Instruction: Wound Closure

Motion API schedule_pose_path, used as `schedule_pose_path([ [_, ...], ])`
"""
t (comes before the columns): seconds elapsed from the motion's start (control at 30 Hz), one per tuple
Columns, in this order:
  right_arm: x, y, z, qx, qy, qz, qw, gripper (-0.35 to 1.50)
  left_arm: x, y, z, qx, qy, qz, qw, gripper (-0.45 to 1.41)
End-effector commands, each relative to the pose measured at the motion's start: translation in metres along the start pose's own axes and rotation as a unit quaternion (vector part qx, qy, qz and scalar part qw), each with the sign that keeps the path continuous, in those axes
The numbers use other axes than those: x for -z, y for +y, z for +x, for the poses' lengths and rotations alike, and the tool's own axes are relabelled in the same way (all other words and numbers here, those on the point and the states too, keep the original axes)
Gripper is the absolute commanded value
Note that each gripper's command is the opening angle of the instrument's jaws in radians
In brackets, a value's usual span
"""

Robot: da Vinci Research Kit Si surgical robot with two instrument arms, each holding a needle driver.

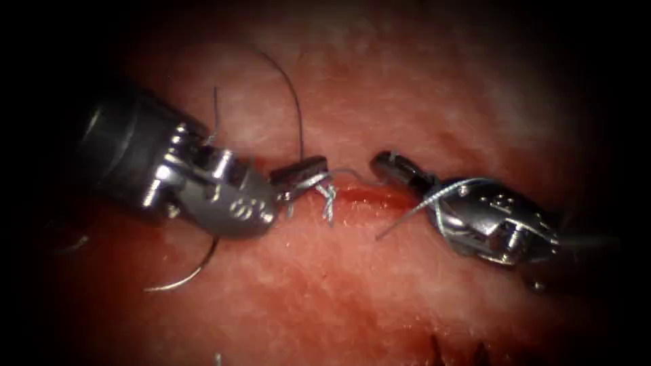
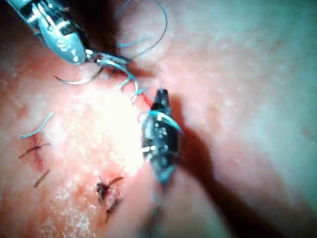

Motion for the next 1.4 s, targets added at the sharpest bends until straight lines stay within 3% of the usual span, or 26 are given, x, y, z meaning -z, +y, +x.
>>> schedule_pose_path([
  [0.03, 0.0000, -0.0012, -0.0011, 0.000, 0.004, -0.003, 1.000, -0.35, -0.0005, 0.0003, -0.0001, 0.003, -0.002, -0.004, 1.000, -0.45],
  [0.07, 0.0001, -0.0014, -0.0012, 0.002, 0.003, -0.006, 1.000, -0.35, -0.0016, -0.0019, -0.0007, 0.011, -0.005, -0.007, 1.000, -0.45],
  [0.23, 0.0005, -0.0019, -0.0013, 0.005, 0.003, -0.007, 1.000, -0.35, -0.0045, -0.0064, -0.0018, 0.028, -0.011, -0.011, 0.999, -0.45],
  [0.33, 0.0009, -0.0025, -0.0014, 0.008, 0.003, -0.007, 1.000, -0.35, -0.0087, -0.0109, -0.0036, 0.056, -0.016, -0.010, 0.998, -0.45],
  [0.53, 0.0016, -0.0034, -0.0016, 0.011, 0.004, -0.004, 1.000, -0.35, -0.0136, -0.0142, -0.0062, 0.084, -0.021, 0.000, 0.996, -0.45],
  [0.7, 0.0021, -0.0042, -0.0019, 0.015, 0.004, -0.002, 1.000, -0.35, -0.0157, -0.0163, -0.0076, 0.096, -0.020, 0.007, 0.995, -0.45],
  [0.73, 0.0024, -0.0048, -0.0019, 0.015, 0.004, 0.001, 1.000, -0.35, -0.0167, -0.0183, -0.0084, 0.102, -0.012, 0.022, 0.994, -0.45],
  [1.0, 0.0027, -0.0056, -0.0022, 0.019, 0.005, 0.005, 1.000, -0.35, -0.0177, -0.0217, -0.0089, 0.110, -0.004, 0.036, 0.993, -0.45],
  [1.4, 0.0062, -0.0084, -0.0035, 0.026, 0.007, 0.011, 1.000, -0.35, -0.0197, -0.0251, -0.0096, 0.116, -0.005, 0.053, 0.992, -0.45],
])
